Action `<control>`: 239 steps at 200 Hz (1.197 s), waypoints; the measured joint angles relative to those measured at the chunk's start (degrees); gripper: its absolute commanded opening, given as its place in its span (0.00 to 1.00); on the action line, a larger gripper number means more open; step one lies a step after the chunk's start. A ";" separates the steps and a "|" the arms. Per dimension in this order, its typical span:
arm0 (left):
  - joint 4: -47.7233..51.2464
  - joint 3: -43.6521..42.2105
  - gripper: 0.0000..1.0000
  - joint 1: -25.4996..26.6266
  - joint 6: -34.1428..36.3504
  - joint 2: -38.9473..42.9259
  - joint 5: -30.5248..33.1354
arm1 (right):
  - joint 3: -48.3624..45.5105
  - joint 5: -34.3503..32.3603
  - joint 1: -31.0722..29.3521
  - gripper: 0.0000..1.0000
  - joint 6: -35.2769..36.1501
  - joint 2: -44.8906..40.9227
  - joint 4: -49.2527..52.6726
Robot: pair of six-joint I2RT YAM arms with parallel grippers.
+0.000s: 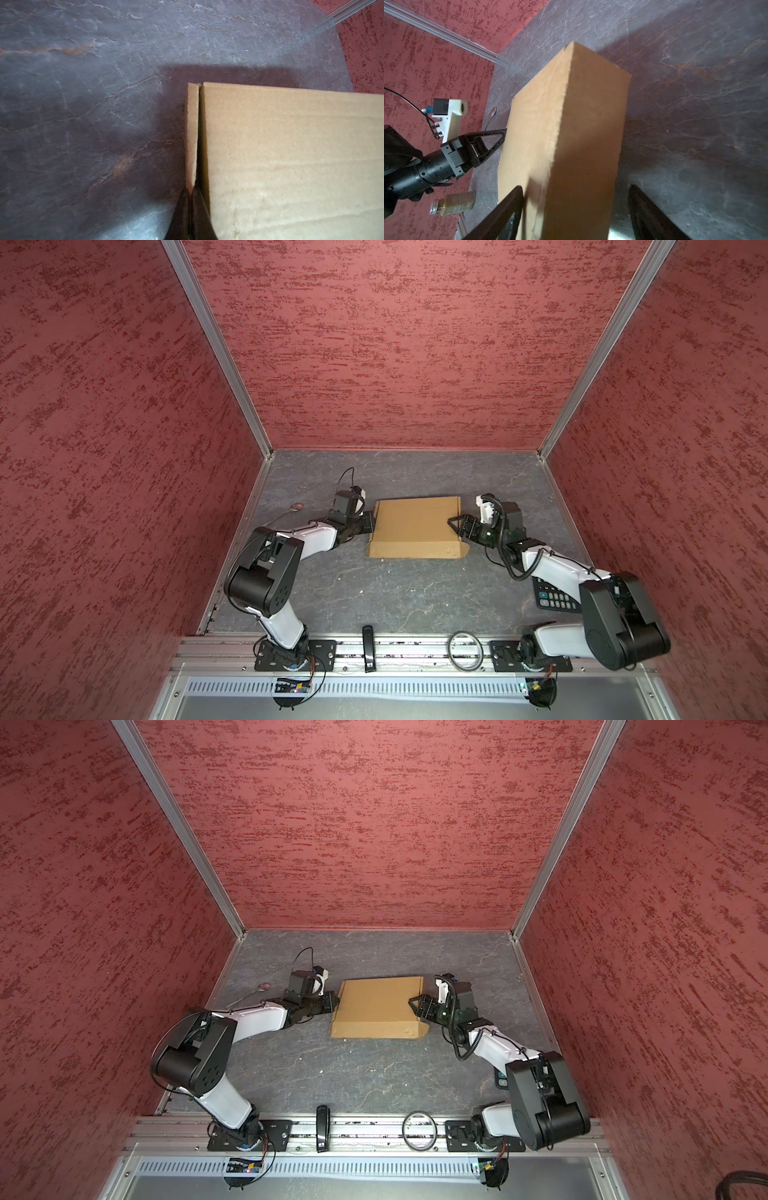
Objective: Fold the paper box
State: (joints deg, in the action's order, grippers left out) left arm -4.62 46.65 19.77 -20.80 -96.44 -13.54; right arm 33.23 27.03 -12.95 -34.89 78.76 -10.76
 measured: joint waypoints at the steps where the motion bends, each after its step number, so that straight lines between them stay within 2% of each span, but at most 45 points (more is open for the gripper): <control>1: 0.00 0.00 0.07 0.00 0.00 0.00 0.00 | 0.00 0.04 0.00 0.80 -0.02 0.02 -0.07; 78: -0.72 -0.37 0.07 -0.17 0.04 0.00 -0.11 | -0.96 10.05 0.26 0.78 -7.37 7.10 -11.93; 133: -0.74 -0.37 0.07 -0.22 0.24 0.00 -0.02 | -0.94 14.47 0.31 0.78 -11.85 7.63 -17.31; 239: -1.49 -0.70 0.06 -0.87 1.36 0.00 -0.02 | 3.19 17.79 0.81 0.77 -13.60 9.49 -15.58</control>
State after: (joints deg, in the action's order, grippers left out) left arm -6.11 45.95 18.90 -19.44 -96.44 -13.56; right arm 36.42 44.82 -12.14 -48.49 88.25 -26.35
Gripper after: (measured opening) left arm 0.061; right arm 0.766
